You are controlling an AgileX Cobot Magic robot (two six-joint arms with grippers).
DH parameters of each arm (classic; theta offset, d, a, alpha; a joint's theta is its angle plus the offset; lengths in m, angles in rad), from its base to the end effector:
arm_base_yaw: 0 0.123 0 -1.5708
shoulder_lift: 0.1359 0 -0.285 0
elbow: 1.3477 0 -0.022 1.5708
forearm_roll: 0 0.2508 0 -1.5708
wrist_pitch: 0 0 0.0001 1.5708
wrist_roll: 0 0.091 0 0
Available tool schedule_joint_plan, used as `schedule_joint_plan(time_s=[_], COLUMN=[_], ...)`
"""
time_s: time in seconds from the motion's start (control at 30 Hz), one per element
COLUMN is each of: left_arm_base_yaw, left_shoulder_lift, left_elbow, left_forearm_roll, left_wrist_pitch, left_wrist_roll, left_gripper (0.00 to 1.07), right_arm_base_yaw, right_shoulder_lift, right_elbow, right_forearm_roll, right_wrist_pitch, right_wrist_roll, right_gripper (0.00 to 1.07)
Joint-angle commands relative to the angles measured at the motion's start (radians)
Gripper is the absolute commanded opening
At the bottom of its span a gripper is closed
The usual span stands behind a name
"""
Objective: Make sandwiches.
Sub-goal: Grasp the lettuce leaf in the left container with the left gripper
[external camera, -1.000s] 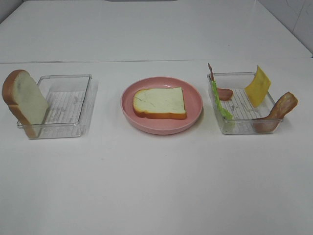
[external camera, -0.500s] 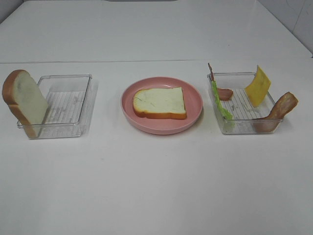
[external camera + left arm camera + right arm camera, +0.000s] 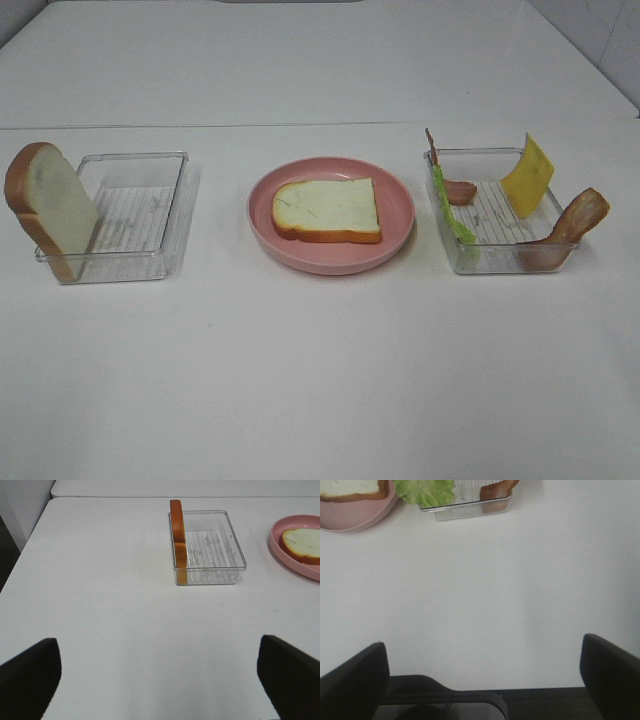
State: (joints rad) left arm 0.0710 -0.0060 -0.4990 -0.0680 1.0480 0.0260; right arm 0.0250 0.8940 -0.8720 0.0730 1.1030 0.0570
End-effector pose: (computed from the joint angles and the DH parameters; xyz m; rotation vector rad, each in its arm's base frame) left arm -0.0048 -0.0057 0.2782 -0.0427 2.0244 -0.0198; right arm 0.1480 0.0096 0.3274 0.0615 2.6087 0.1259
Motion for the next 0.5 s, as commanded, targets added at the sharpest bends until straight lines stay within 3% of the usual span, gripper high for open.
schedule_joint_plan(time_s=[0.03, 0.13, 0.27, 0.5], left_arm_base_yaw=[-0.002, -0.002, -0.002, -0.002], left_shoulder_lift=[-0.02, -0.02, -0.02, -0.02], left_elbow=[0.0, 0.0, 0.0, 0.0], left_forearm_roll=[-0.006, -0.006, -0.006, -0.006], left_wrist_pitch=[-0.015, -0.015, -0.015, -0.015], left_wrist_roll=[-0.009, -0.009, -0.009, -0.009], left_gripper=[1.01, 1.01, 1.01, 1.01], right_arm_base_yaw=[-0.004, 0.045, 0.179, 0.251], right_shoulder_lift=[0.148, 0.281, 0.487, 0.723], right_elbow=[-0.099, -0.179, -0.307, -0.484], right_forearm_roll=[-0.001, 0.004, -0.008, -0.019], right_wrist_pitch=[-0.023, -0.046, -0.094, -0.095], right_wrist_roll=[-0.018, -0.014, 0.045, 0.081], right_gripper=[0.98, 0.98, 0.98, 0.98])
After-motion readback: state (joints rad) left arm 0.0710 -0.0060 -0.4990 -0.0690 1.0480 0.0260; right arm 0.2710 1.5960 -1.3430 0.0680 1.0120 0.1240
